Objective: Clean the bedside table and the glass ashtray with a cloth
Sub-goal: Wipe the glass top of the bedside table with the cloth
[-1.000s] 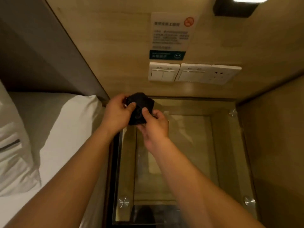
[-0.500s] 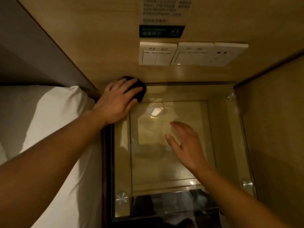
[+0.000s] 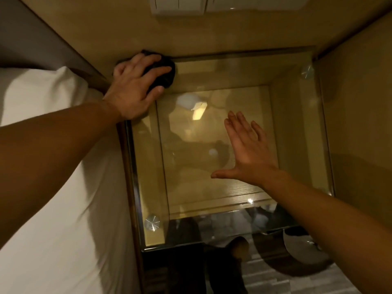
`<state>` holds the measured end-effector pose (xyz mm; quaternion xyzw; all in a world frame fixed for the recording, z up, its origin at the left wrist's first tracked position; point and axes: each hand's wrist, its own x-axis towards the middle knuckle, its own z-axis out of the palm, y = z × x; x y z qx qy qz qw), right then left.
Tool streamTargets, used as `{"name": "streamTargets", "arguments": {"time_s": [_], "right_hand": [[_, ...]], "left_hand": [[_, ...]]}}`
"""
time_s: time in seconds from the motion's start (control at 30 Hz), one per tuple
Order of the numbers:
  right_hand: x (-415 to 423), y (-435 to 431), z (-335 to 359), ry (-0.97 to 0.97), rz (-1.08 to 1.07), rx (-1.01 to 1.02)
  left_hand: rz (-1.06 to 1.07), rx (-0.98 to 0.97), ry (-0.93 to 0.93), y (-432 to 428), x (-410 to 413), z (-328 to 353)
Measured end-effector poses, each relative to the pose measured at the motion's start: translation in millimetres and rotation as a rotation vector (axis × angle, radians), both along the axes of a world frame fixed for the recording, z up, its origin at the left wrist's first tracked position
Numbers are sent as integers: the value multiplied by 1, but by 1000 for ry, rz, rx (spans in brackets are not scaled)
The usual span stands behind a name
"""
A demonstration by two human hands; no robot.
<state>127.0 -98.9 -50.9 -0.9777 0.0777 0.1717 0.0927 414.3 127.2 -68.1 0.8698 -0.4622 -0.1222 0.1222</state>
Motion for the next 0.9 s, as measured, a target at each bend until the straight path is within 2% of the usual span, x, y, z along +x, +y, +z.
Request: {"name": "streamTargets", "arguments": {"time_s": [0.33,0.57,0.9], "right_hand": [[0,1,-3,-39,20,-52],[-1,2,-5,-39,40,-112],[-5,3,-6,-93,21,-75]], "left_hand": [[71,-51,62,13,-28,-4],[90,-55,70,34,-81,-2],[136,-50,117,70,-183,1]]}}
